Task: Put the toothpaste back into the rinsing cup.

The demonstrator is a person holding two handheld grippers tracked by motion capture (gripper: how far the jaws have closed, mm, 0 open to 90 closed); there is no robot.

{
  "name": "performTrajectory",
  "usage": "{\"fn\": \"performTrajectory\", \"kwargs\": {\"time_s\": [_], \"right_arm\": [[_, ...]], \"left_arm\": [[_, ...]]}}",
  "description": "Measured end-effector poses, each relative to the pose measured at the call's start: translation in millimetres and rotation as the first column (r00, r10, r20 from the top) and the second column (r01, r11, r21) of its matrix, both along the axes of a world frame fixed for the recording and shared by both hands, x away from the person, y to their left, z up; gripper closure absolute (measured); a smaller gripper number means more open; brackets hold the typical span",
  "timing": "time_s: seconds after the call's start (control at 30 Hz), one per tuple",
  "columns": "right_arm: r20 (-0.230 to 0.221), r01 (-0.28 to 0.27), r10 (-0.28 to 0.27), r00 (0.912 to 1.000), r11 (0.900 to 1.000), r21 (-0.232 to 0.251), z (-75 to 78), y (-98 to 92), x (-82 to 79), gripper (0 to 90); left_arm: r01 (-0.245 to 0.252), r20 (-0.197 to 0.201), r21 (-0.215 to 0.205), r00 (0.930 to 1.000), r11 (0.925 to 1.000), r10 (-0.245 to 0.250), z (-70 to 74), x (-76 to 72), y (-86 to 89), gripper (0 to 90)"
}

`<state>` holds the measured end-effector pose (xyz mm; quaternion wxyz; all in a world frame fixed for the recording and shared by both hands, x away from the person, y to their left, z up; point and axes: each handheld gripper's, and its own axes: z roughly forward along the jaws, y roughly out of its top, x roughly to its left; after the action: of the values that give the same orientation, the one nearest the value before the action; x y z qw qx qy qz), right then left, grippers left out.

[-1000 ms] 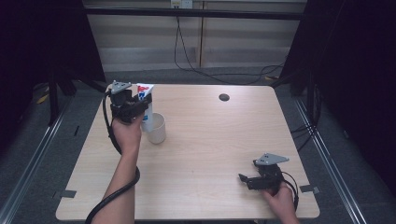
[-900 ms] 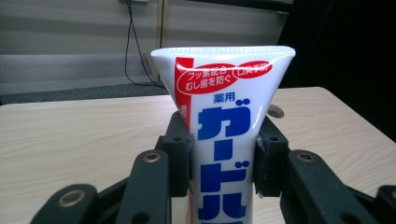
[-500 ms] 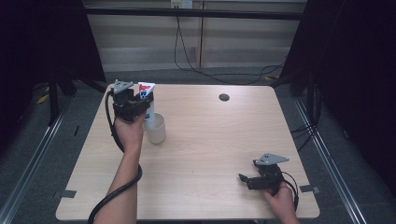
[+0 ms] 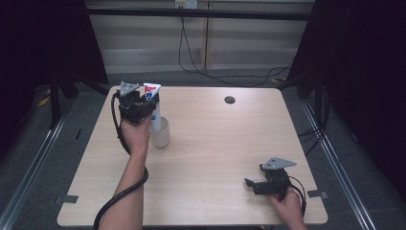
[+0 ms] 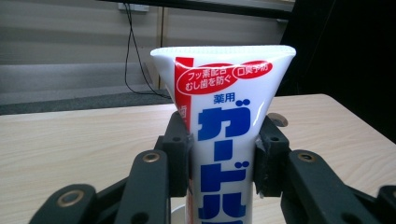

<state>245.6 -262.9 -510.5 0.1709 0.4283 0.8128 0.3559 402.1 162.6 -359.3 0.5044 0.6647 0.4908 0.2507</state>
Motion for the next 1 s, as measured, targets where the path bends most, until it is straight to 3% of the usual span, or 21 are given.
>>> {"fn": "performTrajectory", "kwargs": {"time_s": [0.53,1.0], "right_arm": [[0.001,-0.001,0.001,1.0000,1.000,0.000,0.0,0.0,0.0,16.6],[0.001,-0.001,0.001,1.0000,1.000,-0.001,0.0,-0.1,0.0,16.6]], "left_arm": [[-0.008,-0.009,0.021,0.9999,0.9998,0.008,-14.4,5.0,-5.1,64.0],[-0.005,0.007,0.014,1.0000,0.9999,0.005,-11.1,7.1,-8.4,63.8]]}}
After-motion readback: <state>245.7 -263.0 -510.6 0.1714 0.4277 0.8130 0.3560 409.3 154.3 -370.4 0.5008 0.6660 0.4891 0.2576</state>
